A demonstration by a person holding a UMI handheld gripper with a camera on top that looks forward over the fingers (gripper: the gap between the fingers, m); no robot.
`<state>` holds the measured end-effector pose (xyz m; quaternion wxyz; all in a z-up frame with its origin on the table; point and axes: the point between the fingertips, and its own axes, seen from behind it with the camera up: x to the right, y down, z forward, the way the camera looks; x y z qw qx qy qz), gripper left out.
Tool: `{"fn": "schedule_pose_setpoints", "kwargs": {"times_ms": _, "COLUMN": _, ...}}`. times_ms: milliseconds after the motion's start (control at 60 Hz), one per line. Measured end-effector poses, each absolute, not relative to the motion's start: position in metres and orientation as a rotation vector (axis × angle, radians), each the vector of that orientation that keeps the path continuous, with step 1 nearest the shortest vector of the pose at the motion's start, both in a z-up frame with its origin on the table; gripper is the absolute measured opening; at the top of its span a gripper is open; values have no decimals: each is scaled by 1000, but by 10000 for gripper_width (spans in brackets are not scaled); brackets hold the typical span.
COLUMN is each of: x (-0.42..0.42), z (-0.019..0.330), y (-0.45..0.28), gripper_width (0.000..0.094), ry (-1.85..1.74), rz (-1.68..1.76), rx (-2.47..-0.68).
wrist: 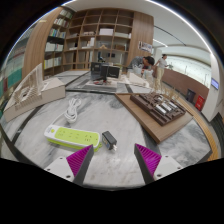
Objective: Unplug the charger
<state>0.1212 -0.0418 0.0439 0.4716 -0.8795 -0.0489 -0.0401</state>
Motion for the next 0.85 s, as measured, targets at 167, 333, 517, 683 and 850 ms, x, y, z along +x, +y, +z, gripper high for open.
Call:
{"fn": "schedule_pose_setpoints", "kwargs": {"times_ms": 167, "x": 102, "z": 88, "y": -104, "gripper_width": 849, "ry": -124, "rz": -41, "rx": -2107}}
{"fn": "schedule_pose_setpoints", "kwargs": {"times_ms": 333, "x": 82, "z": 126, "y": -167, "gripper_width": 851, "ry": -114, "rz": 37, "rx": -2066}}
{"fn": "schedule_pose_setpoints", "kwargs": {"times_ms": 517, "x": 83, "z": 153, "y": -204, "gripper_width": 850, "ry": -97, "rz": 71, "rx": -2025}}
{"fn": "schedule_pose_setpoints", "kwargs": {"times_ms": 683, "x": 95, "z": 161, "y": -208, "gripper_width": 846, "ry": -115, "rz": 18, "rx": -1991}}
{"fn": "schedule_pose_setpoints", "kwargs": {"times_ms": 850, "x": 104, "z": 157, "y": -205, "gripper_width": 848, "ry": -82, "rz": 73, "rx": -1995}}
